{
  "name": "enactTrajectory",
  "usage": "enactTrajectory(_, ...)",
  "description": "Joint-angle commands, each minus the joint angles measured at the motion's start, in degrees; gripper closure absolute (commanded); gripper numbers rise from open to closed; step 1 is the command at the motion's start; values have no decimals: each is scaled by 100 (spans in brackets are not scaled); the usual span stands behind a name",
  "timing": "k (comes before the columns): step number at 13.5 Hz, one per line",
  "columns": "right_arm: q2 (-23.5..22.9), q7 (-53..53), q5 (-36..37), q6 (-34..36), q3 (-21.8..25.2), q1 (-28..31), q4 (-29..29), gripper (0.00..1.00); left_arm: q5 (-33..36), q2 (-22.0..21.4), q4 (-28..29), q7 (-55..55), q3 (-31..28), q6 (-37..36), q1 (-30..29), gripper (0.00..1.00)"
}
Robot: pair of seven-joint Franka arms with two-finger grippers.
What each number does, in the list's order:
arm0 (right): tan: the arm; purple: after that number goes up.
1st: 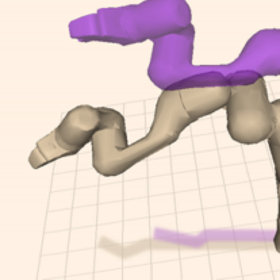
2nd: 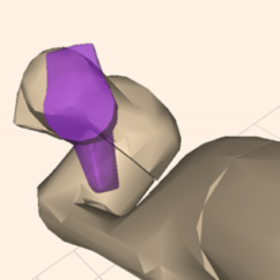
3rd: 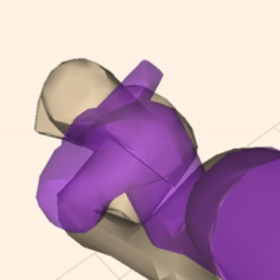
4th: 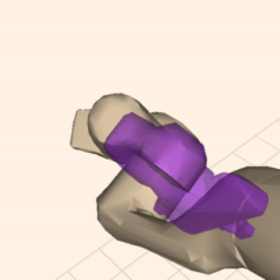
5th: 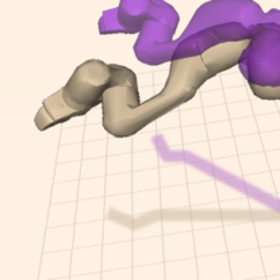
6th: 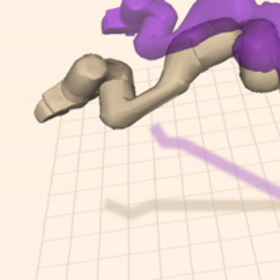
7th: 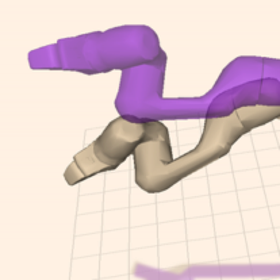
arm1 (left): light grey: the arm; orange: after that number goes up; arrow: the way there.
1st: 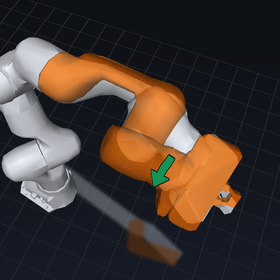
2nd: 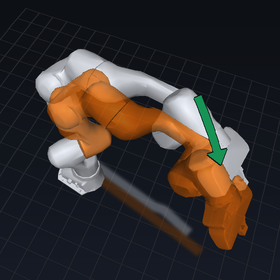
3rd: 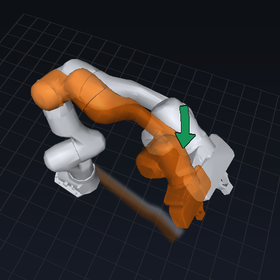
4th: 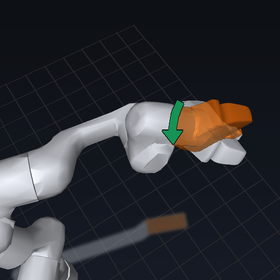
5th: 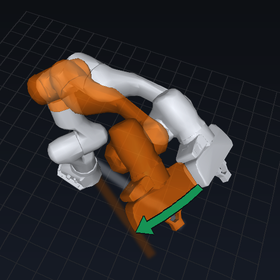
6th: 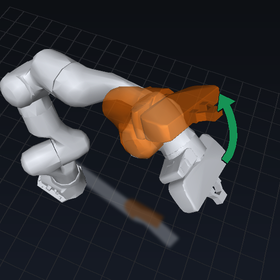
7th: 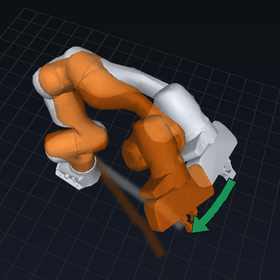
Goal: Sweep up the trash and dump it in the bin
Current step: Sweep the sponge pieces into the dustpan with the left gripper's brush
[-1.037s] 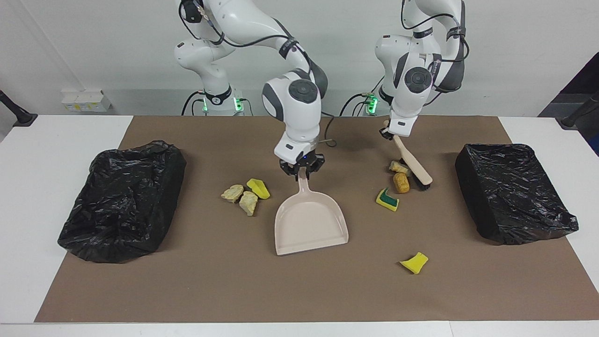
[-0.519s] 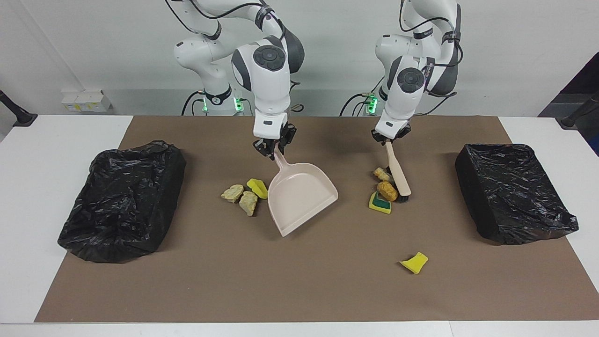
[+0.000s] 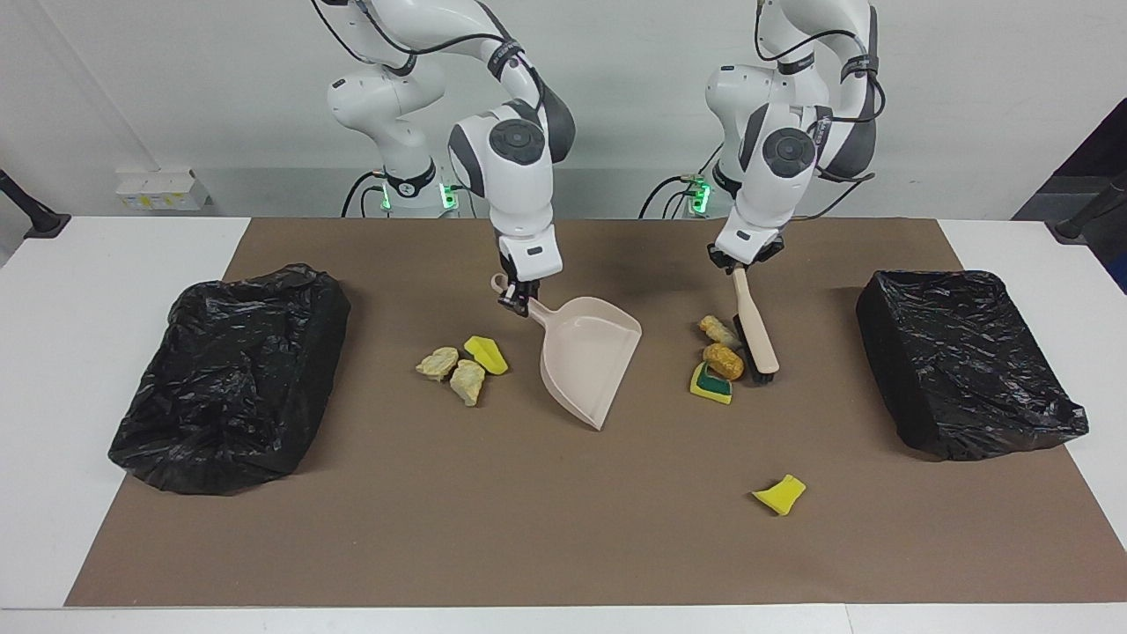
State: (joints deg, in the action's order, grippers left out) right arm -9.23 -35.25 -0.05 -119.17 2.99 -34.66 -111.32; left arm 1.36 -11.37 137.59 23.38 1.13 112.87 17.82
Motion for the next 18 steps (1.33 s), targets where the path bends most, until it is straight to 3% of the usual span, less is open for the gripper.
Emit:
enactTrajectory(1, -105, -122, 57, -194, -18, -181, -57, 100, -4, 12, 75, -106, 10, 192, -192, 100)
enactTrajectory(4, -518, -386, 224, -817, -9, -375, -4, 100, -4, 126, 84, -341, 10, 621, -271, 100)
enactTrajectory(8, -563, -88, 224, -739, -9, -384, 145, 100, -4, 522, -12, -738, 45, 930, -183, 100)
enactTrajectory(14, -563, -88, 224, -739, -9, -384, 146, 100, -381, 505, -39, -818, 71, 956, 800, 100)
enactTrajectory(18, -563, -61, 224, -739, -9, -384, 137, 100, -592, 548, -406, -669, 62, 773, 1626, 100)
